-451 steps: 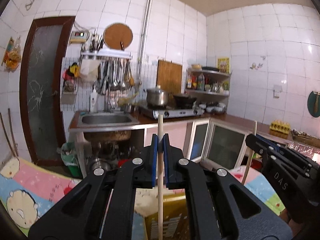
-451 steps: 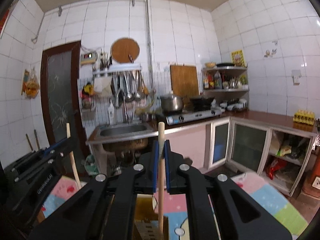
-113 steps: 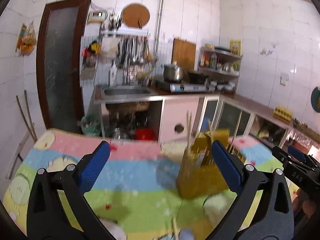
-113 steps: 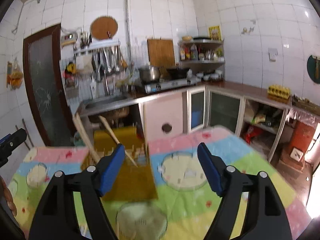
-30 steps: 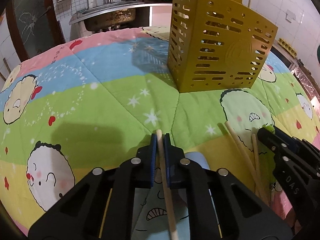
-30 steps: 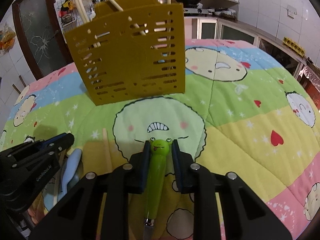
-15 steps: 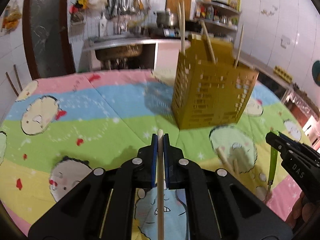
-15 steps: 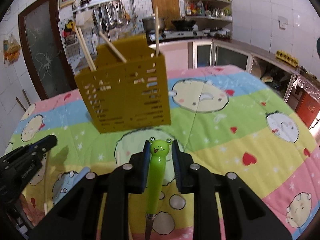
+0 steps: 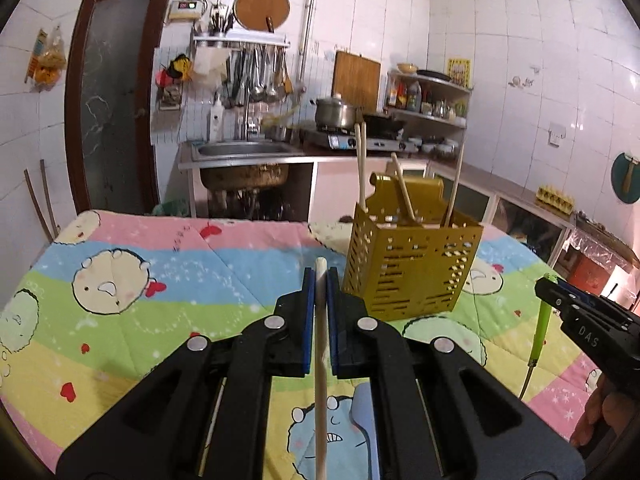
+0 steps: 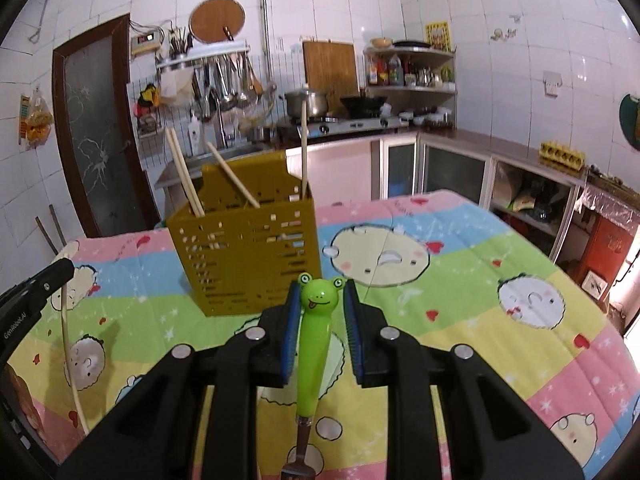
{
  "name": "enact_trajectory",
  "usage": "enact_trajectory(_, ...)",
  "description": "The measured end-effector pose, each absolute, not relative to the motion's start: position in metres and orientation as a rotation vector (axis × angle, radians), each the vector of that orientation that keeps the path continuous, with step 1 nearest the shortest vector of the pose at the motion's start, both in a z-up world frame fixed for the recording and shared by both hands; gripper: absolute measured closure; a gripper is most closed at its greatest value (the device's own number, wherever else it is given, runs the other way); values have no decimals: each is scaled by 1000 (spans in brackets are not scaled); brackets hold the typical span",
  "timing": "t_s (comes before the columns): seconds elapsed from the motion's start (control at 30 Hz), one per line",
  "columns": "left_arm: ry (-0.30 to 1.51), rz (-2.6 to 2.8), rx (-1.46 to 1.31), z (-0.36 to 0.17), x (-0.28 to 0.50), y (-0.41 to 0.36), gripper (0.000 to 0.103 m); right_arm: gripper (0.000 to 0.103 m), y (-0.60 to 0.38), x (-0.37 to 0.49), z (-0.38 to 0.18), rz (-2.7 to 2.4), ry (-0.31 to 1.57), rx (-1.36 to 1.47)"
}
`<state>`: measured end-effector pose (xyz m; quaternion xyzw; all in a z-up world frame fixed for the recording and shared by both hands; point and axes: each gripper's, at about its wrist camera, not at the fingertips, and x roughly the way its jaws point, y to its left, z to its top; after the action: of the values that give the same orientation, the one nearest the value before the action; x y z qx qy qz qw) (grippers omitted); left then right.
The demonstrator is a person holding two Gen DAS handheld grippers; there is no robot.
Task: Organize utensils
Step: 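Lift the fork and chopstick and carry them above the yellow holder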
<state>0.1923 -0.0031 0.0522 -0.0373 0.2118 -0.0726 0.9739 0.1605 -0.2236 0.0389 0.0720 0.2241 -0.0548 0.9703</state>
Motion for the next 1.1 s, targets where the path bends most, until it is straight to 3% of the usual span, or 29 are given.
enact_trajectory(0.5, 290, -139, -117, 79, 177, -3, 98, 81, -232, 145, 60, -87, 308, 145)
enact_trajectory(1.1, 224, -162, -128, 119, 209, -20, 98, 81, -243, 166, 93, -81, 217, 129)
